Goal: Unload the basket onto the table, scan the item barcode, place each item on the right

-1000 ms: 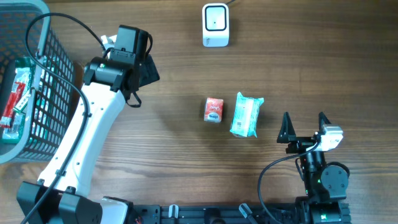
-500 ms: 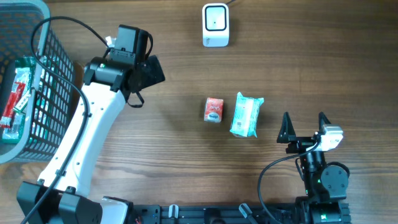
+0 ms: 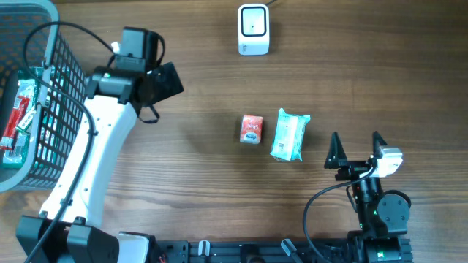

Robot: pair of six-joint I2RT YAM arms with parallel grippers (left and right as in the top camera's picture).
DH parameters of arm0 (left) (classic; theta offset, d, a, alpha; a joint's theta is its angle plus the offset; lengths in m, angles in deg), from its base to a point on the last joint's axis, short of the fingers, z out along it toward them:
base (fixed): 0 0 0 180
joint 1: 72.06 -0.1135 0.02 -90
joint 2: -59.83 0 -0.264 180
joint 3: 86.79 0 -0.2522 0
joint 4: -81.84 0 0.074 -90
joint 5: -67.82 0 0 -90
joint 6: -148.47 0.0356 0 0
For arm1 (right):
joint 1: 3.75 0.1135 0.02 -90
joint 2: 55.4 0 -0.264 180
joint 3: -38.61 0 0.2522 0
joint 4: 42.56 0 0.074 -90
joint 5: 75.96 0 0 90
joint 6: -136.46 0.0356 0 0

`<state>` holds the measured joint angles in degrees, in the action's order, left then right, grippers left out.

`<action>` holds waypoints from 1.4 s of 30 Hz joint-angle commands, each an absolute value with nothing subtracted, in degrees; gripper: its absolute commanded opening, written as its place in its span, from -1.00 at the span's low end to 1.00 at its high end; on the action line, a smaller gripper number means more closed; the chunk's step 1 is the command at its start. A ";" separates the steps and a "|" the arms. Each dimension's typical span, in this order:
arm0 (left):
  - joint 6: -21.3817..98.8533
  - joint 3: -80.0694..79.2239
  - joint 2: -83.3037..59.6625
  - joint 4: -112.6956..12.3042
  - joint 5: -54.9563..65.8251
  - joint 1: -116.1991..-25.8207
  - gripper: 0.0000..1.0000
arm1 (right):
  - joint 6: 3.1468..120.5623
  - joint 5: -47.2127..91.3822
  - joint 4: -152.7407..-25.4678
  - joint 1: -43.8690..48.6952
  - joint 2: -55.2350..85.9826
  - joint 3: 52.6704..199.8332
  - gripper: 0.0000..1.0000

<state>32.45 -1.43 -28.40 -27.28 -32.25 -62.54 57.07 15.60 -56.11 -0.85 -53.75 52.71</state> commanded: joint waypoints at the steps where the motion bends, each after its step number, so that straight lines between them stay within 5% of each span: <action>1: 38.97 -1.45 -27.94 -27.61 -26.39 -64.99 1.00 | 63.52 19.04 -56.00 -0.85 -53.36 52.67 1.00; 11: 38.35 -1.45 -27.92 -28.00 -24.58 -65.19 1.00 | 68.96 23.30 -65.36 -0.83 -50.27 64.80 0.99; 26: 38.35 -1.45 -27.94 -28.00 -24.58 -65.21 1.00 | 65.22 31.63 -107.34 -0.83 -3.94 111.66 0.99; 27: 38.35 -1.45 -27.94 -28.00 -24.58 -65.21 1.00 | 64.94 33.31 -107.80 -0.83 -2.28 111.84 0.93; 30: 38.35 -1.45 -27.94 -28.00 -24.58 -65.21 1.00 | 64.56 35.54 -110.91 -0.79 1.81 111.57 0.35; 42: 38.35 -1.45 -27.94 -28.00 -24.58 -65.21 1.00 | 58.40 39.76 -114.51 2.03 17.29 110.81 0.23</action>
